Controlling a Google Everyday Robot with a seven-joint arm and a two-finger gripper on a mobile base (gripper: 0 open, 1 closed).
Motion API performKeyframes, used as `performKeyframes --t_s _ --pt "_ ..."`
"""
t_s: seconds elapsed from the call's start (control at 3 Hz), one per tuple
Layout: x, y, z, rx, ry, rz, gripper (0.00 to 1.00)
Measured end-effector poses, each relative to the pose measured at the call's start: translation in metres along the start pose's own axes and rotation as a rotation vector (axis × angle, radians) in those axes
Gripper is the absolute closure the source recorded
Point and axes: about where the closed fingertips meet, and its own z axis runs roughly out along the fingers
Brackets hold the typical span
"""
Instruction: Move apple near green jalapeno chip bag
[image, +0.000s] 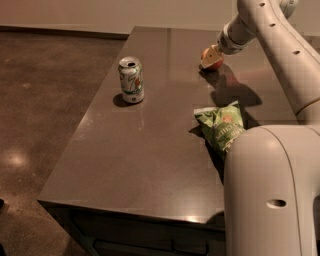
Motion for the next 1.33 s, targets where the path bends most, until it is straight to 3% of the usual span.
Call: performKeyframes --t_s 0.33,0.67,1.0,1.33 --pt "-0.002 0.001 -0.004 -0.011 -0.001 -0.016 0.57" --pt "-0.003 0.004 -0.02 -0.035 -0.014 -0.045 0.89" --pt "0.002 0.006 -0.049 -0.054 -0.026 -0.089 1.0" --pt "0.017 0.012 -0.078 -0.081 -0.029 -0.121 1.0"
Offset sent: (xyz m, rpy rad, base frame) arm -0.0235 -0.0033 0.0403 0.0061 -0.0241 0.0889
